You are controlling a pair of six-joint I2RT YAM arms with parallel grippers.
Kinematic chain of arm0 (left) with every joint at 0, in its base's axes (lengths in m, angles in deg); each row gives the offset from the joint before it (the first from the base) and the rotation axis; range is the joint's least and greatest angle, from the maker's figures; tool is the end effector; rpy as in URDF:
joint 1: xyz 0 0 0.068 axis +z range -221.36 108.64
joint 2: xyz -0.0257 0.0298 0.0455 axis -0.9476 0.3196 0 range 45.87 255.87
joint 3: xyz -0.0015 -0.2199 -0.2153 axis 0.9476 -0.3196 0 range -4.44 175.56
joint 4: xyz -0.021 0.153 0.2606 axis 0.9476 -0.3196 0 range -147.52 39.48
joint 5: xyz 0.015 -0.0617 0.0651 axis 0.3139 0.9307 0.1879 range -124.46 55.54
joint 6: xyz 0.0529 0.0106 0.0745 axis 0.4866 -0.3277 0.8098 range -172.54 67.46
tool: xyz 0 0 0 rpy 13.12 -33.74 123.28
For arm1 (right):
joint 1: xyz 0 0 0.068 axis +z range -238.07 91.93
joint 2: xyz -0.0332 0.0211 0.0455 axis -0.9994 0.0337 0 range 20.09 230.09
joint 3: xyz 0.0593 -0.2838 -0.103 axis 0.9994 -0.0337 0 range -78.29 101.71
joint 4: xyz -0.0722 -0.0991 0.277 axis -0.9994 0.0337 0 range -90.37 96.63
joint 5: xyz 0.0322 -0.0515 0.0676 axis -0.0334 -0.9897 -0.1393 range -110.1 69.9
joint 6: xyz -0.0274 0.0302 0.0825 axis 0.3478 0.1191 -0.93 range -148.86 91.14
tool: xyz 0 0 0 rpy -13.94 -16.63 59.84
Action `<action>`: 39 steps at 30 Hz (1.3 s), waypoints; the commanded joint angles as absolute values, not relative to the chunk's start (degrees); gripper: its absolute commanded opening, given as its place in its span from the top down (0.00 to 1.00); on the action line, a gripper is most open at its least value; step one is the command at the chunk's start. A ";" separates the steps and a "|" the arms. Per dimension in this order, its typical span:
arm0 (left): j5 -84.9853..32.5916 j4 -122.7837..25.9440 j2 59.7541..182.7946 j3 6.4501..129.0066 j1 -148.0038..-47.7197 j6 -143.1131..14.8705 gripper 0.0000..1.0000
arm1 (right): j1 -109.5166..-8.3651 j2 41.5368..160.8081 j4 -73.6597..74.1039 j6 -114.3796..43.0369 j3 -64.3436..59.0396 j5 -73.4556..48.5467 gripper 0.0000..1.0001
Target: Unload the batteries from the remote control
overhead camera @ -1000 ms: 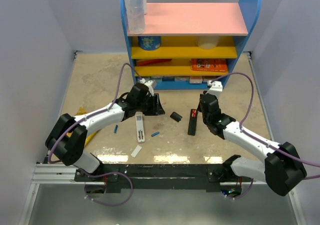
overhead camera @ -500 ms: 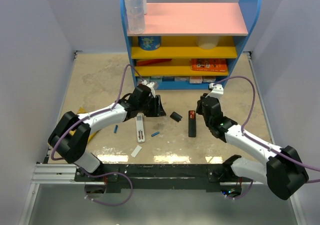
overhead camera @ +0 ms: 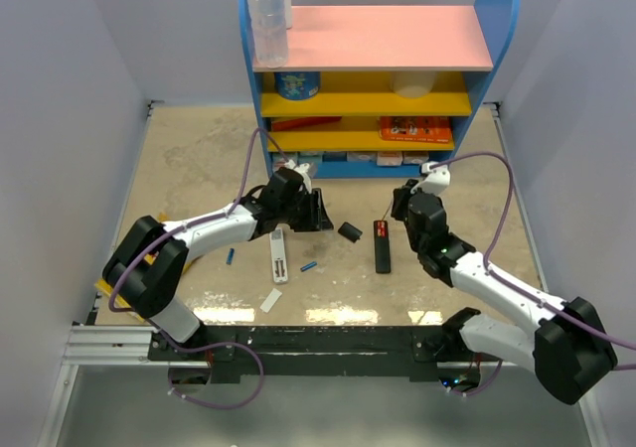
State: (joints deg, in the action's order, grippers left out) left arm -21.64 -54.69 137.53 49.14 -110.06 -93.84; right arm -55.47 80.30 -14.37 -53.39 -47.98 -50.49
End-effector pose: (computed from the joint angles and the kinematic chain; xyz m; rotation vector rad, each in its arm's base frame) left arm 0.3065 -0.2692 0.1785 0.0672 2.4859 -0.9204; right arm 0.2677 0.1215 0.2420 0.2387 1.7990 0.2176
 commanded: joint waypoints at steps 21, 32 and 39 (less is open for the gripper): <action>-21.19 -51.40 136.84 49.44 -110.47 -94.55 0.57 | -55.28 83.90 -29.90 -47.22 -56.66 -45.67 1.00; -19.26 -47.20 138.33 48.21 -110.39 -95.61 0.57 | -52.65 81.00 -25.16 -52.58 -57.19 -39.00 1.00; -18.73 -47.01 139.91 47.68 -110.39 -95.70 0.57 | -45.88 83.90 -22.60 -52.50 -54.91 -47.34 1.00</action>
State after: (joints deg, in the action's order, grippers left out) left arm -19.50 -49.73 138.51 48.40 -110.08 -95.09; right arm -49.00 81.98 -26.26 -50.94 -56.35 -45.00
